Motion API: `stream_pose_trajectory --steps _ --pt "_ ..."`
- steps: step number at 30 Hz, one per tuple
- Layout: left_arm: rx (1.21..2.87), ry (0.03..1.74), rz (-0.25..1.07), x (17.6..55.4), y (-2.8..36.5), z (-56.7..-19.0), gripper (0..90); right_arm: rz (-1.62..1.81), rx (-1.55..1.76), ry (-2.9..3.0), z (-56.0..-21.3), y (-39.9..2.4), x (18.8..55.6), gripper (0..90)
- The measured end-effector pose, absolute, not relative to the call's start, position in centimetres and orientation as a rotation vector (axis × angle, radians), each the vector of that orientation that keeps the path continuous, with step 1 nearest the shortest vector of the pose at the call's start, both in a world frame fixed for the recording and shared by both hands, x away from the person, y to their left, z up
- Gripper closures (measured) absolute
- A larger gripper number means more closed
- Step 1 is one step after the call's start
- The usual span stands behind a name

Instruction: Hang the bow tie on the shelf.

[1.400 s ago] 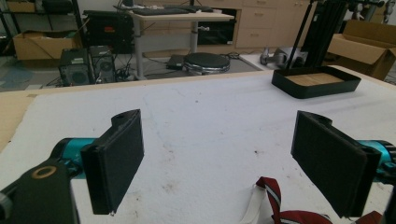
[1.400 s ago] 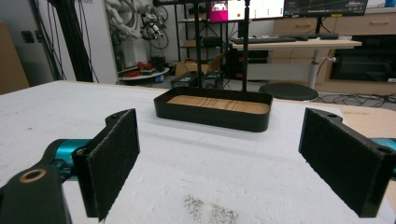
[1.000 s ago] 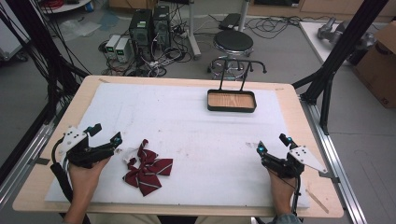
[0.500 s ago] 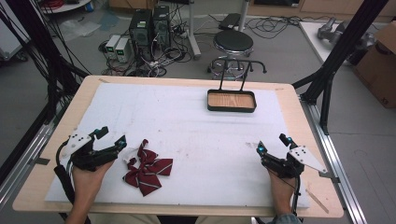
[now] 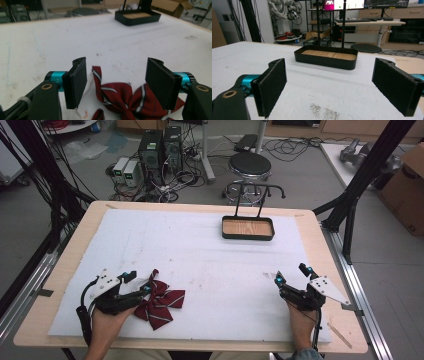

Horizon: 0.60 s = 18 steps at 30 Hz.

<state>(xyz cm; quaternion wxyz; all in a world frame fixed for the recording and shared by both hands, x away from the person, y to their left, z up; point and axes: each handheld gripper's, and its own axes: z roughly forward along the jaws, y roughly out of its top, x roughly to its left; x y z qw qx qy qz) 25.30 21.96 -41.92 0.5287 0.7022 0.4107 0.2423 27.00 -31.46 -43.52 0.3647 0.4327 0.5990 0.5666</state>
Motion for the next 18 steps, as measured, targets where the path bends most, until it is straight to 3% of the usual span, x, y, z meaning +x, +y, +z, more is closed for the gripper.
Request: stream_pose_trajectory --steps 10,18 --pt "1.827 1.033 0.466 25.4 20.2 -43.5 49.6 1.456 1.113 1.542 -43.5 -31.4 27.0 11.5" --pt "1.888 1.084 0.438 25.7 19.9 -44.3 51.3 1.455 1.109 1.545 -43.5 -31.4 27.0 11.5"
